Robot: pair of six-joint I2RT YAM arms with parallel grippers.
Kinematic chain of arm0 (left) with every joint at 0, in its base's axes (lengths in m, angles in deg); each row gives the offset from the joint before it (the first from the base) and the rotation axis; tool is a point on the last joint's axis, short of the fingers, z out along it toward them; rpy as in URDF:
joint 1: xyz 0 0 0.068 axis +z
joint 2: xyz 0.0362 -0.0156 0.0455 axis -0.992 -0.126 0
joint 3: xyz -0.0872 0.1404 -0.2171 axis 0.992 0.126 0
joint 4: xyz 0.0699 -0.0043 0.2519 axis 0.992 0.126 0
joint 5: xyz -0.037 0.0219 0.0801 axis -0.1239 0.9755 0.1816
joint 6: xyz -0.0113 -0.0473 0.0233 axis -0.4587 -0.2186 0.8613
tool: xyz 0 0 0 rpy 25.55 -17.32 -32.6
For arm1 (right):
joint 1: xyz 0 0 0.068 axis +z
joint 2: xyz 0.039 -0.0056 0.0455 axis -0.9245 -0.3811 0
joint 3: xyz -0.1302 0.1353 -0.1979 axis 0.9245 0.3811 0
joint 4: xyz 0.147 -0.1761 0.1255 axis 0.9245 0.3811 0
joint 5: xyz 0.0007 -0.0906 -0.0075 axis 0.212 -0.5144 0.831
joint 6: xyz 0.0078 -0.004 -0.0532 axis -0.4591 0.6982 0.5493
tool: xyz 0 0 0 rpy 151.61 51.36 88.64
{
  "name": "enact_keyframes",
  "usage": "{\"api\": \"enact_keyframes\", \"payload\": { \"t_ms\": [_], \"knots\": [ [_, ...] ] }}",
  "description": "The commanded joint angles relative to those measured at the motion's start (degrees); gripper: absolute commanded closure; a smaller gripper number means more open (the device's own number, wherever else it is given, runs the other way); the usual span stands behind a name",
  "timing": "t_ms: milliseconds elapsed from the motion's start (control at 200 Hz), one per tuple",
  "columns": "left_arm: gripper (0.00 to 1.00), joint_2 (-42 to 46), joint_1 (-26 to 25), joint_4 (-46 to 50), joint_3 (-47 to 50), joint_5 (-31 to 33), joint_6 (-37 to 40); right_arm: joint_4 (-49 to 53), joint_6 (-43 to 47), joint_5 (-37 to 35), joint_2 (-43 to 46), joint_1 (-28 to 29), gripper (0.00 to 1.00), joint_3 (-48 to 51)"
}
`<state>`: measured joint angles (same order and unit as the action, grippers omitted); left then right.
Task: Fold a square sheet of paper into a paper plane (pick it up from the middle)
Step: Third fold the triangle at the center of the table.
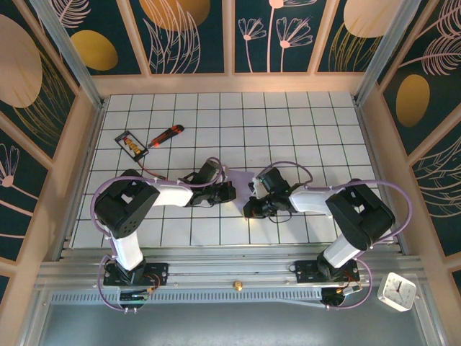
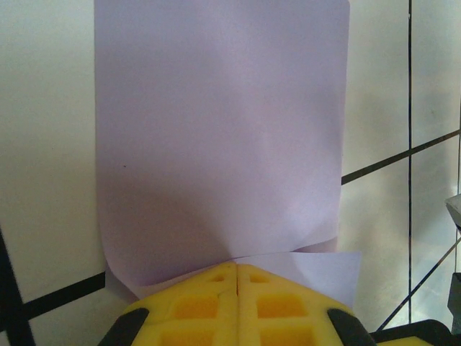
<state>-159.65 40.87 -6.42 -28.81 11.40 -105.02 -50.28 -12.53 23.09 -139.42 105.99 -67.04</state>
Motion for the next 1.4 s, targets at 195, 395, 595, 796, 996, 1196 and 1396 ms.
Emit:
{"api": "enact_keyframes", "payload": {
  "t_ms": [195, 395, 595, 796, 996, 1196, 1396],
  "knots": [
    [0.86, 0.59, 0.60, 8.92, -4.40, 3.20, 1.10, -1.00, 0.57, -2.76, -1.99, -0.33, 1.00, 5.93],
    [0.68, 8.71, 0.54, 6.43, -2.66, 1.99, -3.66, -1.36, 0.23, -3.20, -2.17, -0.56, 1.00, 6.88],
    [0.91, 12.60, -2.74, 1.26, 3.62, -0.86, -11.04, -1.14, 0.57, -3.74, -2.48, -0.63, 1.00, 6.62],
    [1.00, 10.86, -5.07, -1.87, 5.89, -2.26, -15.10, -0.65, 1.18, -4.43, -2.29, -0.61, 1.00, 6.54],
    [1.00, 7.13, -5.58, -6.08, 6.73, -4.55, -17.86, -0.57, 1.14, -4.61, -1.85, -0.69, 1.00, 6.79],
    [1.00, 4.79, -5.69, -7.11, 7.07, -4.03, -18.56, -0.61, 1.01, -4.70, -1.77, -0.69, 1.00, 6.75],
    [1.00, 2.43, -5.74, -10.28, 7.83, -4.82, -19.94, -0.11, 1.25, -5.14, -2.28, -0.71, 1.00, 6.53]
  ]
}}
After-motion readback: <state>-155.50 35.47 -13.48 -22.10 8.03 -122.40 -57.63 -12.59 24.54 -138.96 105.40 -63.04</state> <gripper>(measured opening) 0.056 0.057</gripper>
